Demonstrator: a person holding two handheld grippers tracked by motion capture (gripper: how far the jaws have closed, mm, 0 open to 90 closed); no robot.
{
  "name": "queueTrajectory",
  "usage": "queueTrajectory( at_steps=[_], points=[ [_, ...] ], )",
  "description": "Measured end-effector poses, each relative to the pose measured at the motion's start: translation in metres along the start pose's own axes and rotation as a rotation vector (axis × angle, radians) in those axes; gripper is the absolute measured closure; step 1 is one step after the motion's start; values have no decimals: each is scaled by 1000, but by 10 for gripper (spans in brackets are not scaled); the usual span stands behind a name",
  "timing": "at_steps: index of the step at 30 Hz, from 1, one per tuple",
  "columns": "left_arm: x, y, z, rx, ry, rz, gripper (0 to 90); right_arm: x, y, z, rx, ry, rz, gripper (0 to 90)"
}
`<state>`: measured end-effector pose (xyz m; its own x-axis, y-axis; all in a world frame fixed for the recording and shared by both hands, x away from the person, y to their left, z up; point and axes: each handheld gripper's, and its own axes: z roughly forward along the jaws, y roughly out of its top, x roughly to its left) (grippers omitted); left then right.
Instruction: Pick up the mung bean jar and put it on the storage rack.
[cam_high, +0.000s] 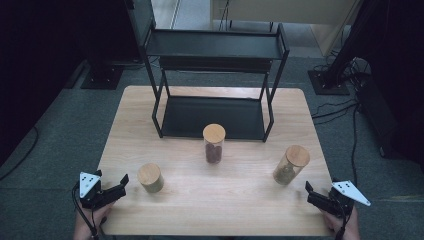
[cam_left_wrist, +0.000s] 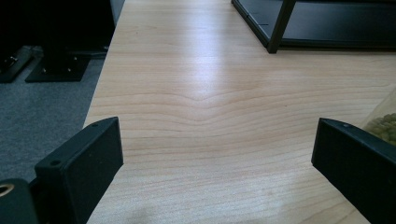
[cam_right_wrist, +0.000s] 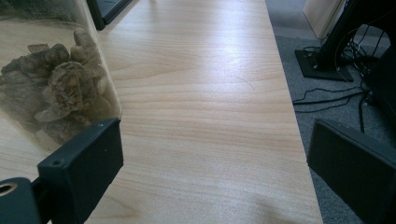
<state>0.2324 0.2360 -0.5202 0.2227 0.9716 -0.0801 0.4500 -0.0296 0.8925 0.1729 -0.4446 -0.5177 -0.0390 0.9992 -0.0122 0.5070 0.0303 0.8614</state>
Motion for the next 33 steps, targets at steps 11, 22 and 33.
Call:
queueTrajectory(
  at_steps=[11, 22, 33],
  points=[
    [-3, -1, -4, -31, 15, 17, 23, 0, 0, 1, 8, -3, -1, 34],
    [-8, 2, -11, -46, 7, -16, 22, 0, 0, 1, 6, -10, -3, 34],
    [-26, 14, -22, -92, -31, -5, 23, 1, 0, 1, 10, -14, -6, 34]
  ],
)
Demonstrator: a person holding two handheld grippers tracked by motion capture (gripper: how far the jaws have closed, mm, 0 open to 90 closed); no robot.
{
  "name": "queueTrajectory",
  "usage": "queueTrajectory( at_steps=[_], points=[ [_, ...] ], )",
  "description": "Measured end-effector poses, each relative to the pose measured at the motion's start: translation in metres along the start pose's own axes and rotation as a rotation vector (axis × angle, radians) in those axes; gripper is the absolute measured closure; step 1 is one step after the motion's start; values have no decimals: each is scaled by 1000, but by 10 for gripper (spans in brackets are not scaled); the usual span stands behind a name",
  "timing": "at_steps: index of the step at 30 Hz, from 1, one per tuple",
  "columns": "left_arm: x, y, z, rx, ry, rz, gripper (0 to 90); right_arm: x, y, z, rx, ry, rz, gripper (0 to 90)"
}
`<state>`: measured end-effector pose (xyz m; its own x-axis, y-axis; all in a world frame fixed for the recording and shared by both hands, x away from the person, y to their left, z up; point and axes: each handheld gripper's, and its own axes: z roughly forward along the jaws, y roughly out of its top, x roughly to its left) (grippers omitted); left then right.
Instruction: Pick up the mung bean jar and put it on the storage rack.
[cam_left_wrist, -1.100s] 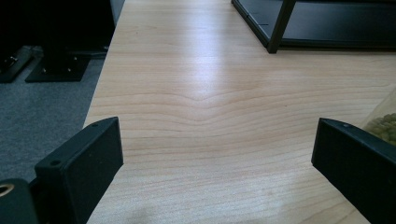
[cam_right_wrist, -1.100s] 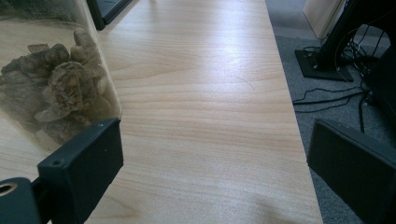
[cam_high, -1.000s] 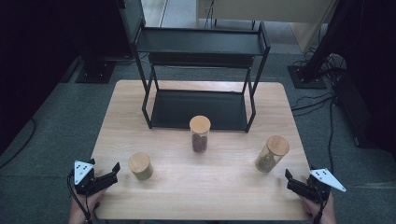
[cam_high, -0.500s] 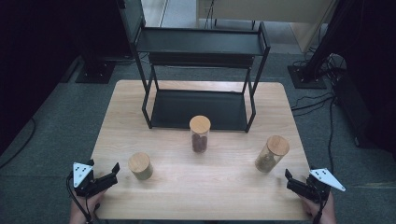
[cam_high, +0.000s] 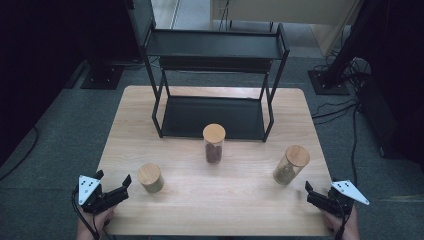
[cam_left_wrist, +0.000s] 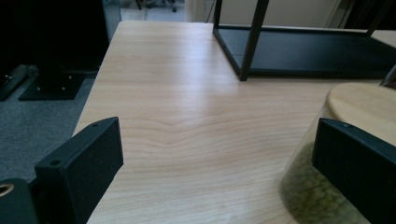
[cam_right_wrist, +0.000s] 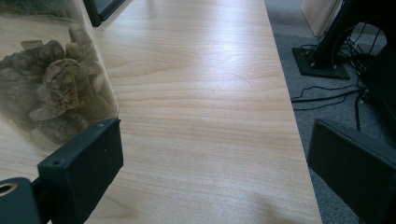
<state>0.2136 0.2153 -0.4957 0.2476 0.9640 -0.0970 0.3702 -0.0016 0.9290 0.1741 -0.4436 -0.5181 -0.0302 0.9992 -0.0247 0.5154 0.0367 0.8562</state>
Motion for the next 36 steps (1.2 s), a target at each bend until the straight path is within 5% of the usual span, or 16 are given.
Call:
queueTrajectory(
  at_steps=[15, 36],
  points=[
    [-24, 10, -5, -33, -70, -20, 23, 1, 0, 0, 0, -4, -3, 34],
    [-64, 4, 8, 1, -123, 35, 22, 1, 0, 0, 1, -5, -7, 34]
  ],
)
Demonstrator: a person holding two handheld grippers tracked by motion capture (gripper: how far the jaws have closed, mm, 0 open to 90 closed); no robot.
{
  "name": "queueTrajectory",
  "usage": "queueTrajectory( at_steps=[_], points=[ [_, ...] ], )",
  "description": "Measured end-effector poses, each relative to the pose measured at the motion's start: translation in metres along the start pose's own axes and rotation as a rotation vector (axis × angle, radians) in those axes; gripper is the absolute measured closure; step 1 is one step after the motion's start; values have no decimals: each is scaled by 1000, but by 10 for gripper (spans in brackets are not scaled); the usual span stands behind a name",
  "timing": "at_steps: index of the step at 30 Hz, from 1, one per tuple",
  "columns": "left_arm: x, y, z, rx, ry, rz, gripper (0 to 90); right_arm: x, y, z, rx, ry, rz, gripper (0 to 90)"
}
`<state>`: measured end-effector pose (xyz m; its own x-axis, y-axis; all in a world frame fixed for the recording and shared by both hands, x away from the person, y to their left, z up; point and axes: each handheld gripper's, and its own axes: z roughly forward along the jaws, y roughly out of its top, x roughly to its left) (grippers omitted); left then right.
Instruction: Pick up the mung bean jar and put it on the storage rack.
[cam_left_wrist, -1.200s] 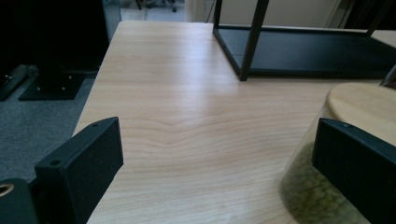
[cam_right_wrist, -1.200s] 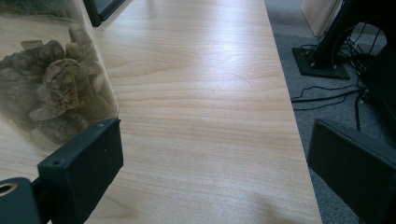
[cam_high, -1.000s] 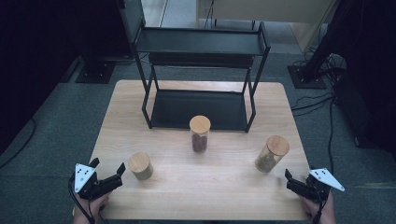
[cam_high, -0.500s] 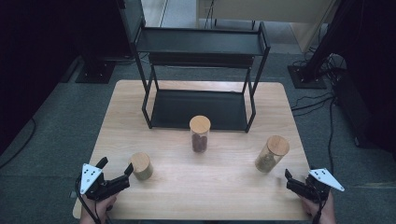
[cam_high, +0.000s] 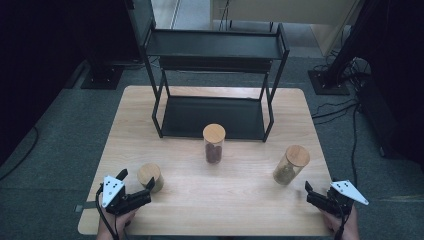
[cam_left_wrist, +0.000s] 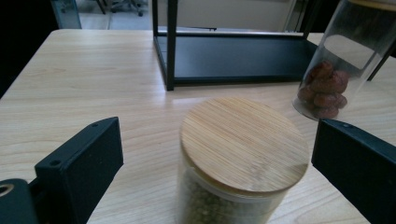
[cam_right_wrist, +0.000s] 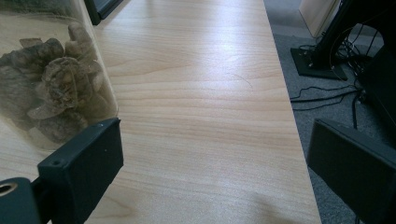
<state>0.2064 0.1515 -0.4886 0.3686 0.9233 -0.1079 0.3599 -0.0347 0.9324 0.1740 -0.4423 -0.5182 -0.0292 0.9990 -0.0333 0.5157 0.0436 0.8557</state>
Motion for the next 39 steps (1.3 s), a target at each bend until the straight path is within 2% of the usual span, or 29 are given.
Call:
queueTrajectory(
  at_steps=[12, 16, 30, 39],
  points=[
    [-4, -7, 9, 18, 13, 17, 23, 0, 0, 0, 0, -1, -2, 34],
    [-3, -11, 13, 45, 30, 19, 23, 0, 0, 0, 0, -2, -2, 35],
    [-6, -20, 24, 109, 34, 38, 25, 0, 0, 0, 0, -1, -5, 35],
    [-8, -20, 29, 116, 52, 31, 97, 0, 0, 0, 2, -4, -7, 36]
  ],
)
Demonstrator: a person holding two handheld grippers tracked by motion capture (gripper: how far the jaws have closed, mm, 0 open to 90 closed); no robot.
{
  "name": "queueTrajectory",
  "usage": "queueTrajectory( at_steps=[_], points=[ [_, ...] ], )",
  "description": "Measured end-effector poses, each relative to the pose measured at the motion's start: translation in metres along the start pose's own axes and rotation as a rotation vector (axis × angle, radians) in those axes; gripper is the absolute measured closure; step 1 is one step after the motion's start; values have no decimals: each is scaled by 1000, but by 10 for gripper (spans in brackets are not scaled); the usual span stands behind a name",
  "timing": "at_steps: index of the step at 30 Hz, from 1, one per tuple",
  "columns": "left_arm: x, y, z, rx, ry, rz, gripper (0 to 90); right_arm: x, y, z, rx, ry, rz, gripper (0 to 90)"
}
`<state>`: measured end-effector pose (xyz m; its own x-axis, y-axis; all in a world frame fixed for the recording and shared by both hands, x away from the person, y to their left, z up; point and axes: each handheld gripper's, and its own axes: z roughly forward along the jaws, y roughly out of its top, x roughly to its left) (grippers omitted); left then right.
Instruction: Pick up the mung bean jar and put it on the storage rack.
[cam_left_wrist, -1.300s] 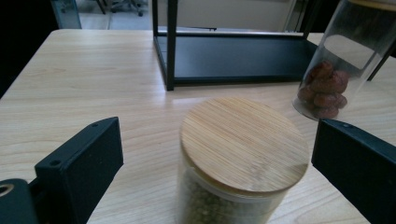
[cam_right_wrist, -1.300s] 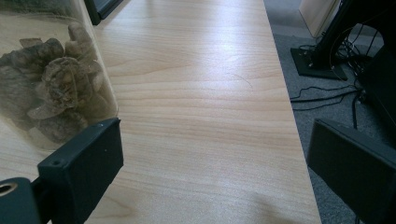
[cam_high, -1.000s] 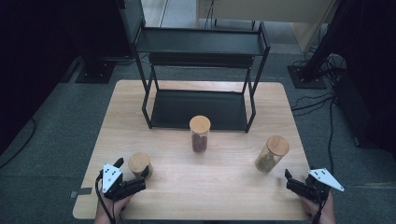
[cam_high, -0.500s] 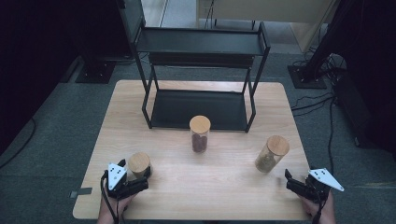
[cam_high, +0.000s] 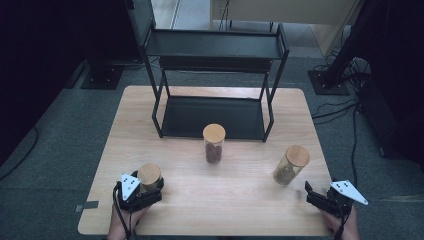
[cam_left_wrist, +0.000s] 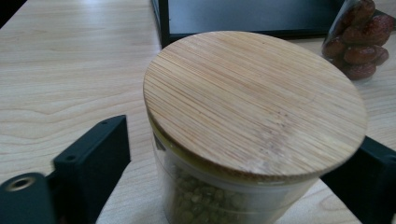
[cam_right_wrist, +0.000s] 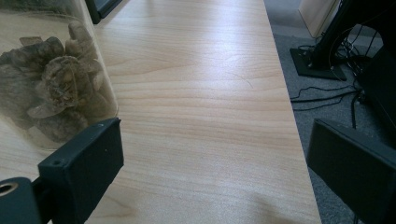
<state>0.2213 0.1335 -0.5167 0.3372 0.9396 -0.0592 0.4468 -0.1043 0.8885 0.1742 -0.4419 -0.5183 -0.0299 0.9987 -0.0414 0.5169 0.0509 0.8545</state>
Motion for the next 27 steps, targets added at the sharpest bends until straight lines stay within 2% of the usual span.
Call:
queueTrajectory(
  at_steps=[2, 6, 10, 19, 27],
  points=[
    [0, 1, 0, -3, -13, -9, 102, 0, 0, 0, 1, -1, 0, 36],
    [1, 1, 1, -8, -11, -13, 152, 0, 0, 0, 1, -2, 1, 37],
    [-3, 1, 2, -15, -7, -10, 236, 0, 0, 0, 3, -3, 2, 37],
    [-4, 5, 5, -7, 9, -12, 245, -1, 0, 0, 2, 1, 9, 37],
    [0, 10, 9, 2, 34, -35, 249, -1, 0, 0, 3, 2, 12, 37]
  ],
)
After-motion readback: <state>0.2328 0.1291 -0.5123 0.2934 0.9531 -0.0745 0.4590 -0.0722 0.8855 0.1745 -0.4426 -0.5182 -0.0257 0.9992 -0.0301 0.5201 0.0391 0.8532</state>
